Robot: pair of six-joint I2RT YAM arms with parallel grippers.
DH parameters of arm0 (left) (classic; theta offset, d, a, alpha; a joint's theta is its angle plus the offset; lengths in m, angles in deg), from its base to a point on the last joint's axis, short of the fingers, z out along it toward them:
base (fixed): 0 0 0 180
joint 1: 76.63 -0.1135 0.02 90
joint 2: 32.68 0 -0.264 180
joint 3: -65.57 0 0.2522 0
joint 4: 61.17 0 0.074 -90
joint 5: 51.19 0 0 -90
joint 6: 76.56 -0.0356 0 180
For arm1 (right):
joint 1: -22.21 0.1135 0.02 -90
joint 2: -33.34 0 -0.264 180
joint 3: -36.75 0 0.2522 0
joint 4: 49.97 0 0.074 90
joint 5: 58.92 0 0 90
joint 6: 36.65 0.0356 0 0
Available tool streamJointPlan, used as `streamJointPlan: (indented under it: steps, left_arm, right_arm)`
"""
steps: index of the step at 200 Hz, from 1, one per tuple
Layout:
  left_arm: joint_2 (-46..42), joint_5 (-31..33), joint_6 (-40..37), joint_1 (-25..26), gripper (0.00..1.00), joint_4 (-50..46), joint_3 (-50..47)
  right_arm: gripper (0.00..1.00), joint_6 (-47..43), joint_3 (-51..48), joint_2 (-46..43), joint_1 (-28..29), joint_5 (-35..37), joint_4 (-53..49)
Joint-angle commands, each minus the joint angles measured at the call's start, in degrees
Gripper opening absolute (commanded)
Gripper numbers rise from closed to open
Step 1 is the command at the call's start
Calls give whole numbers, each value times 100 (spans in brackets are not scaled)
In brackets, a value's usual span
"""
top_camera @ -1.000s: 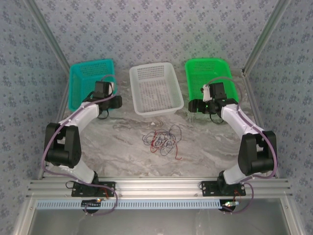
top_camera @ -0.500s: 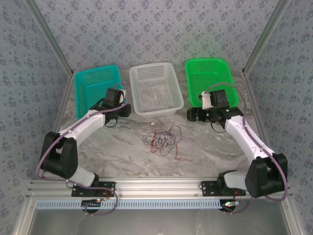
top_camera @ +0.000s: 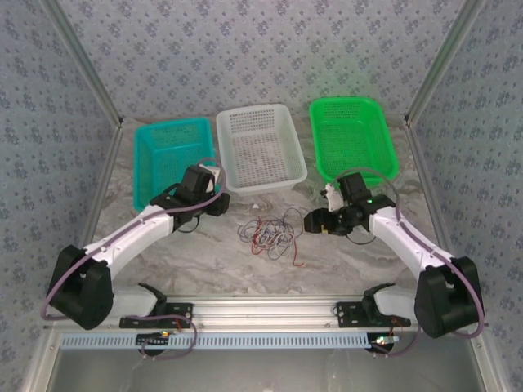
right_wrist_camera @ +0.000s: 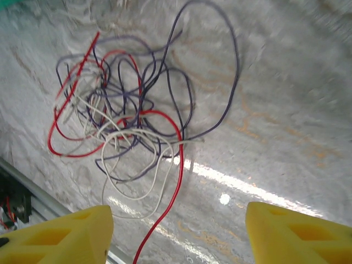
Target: Untangle the cables
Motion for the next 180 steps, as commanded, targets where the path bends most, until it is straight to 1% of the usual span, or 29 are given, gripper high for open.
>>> streamJointPlan:
  steps: [1,14,26,42,63,80,105,129,152,168,180]
  left_arm:
    - [-298,235,-70,202,65,27,24]
    - [-386,314,-155,338,70,117,67]
    - [-458,398,-213,484,75,246,88]
    - [-522,419,-286,678,77,472,74]
    - [-613,366,-256,853,80,888,-86]
    - [-752,245,-70,864,81,1296,-333]
    - [-962,209,128,865,84,1727,-663]
    - [-1015,252,136,864,86,1771,-723]
    - [-1017,291,90,864,86,1760,-718]
    - [-1015,364,73,871,87,1809,-757]
    - [-1023,384,72,867,88,1873,-799]
  right_arm:
    - [65,242,-75,168,134,101,-100]
    - [65,309,-72,185,146,314,120]
    - [64,350,10,263,209,691,405]
    - [63,240,210,505,345,1109,526]
    - [60,-141,573,1044,646,1600,491]
    - [60,-407,759,1430,863,1906,497]
    - [58,-394,857,1822,872,2189,679]
    - [58,-268,999,2081,899,2388,892]
    - [57,-243,1235,2321,1077,2906,858]
    - [58,-300,1321,2470,1161,3014,872]
    - [57,-275,1368,2590,1184,2951,916]
